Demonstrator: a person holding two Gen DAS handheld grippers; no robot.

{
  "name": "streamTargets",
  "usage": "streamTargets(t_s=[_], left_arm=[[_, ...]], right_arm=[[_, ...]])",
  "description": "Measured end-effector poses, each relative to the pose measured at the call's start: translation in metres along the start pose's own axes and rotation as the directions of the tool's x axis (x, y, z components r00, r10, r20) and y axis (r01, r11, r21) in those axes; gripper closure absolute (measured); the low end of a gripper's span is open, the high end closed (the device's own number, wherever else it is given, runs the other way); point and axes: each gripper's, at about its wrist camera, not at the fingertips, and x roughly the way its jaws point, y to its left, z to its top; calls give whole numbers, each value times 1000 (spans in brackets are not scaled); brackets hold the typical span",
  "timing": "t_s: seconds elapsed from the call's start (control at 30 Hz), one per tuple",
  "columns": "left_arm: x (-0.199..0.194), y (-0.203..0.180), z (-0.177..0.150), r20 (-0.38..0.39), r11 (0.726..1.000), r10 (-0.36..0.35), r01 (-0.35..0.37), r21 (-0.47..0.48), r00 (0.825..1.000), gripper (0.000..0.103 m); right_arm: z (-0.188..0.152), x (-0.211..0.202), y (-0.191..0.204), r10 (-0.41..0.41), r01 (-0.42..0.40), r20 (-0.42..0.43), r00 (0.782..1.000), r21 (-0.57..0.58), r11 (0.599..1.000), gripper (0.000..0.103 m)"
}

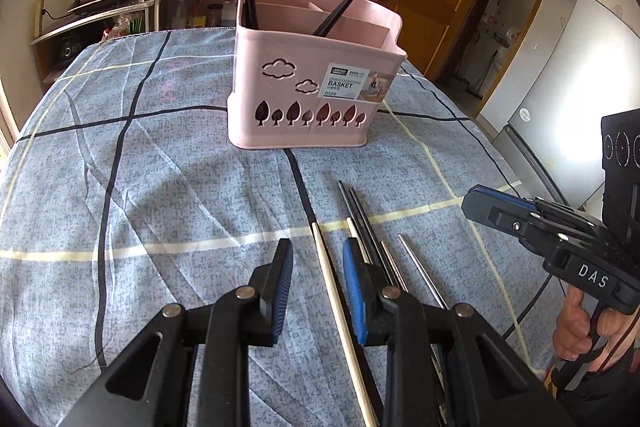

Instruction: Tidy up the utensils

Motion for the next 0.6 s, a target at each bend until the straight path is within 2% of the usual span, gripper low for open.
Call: streamTargets(t_s=[0.3,0.43,0.5,0.57,0.6], left_arm=[[25,-6,0,-59,1000,4,-4,10,998,76],[38,-9,-2,-93,999,33,-31,22,995,76],[40,-15,-2,-81,998,55,-51,48,995,76],[40,-19,-4,-74,994,88,-83,72,993,82],[40,-20,-4,-70,991,108,-102,86,992,90]], right_arm=[[-2,10,5,7,-7,-22,1000,-4,1000,89],[-1,11,3,3,-3,-26,1000,0,1000,89],[0,12,3,3,-3,-28,1000,0,1000,89],[0,13,4,6,-6,-30,1000,-1,1000,89],[0,14,5,9,-9,-32,999,-2,1000,89]])
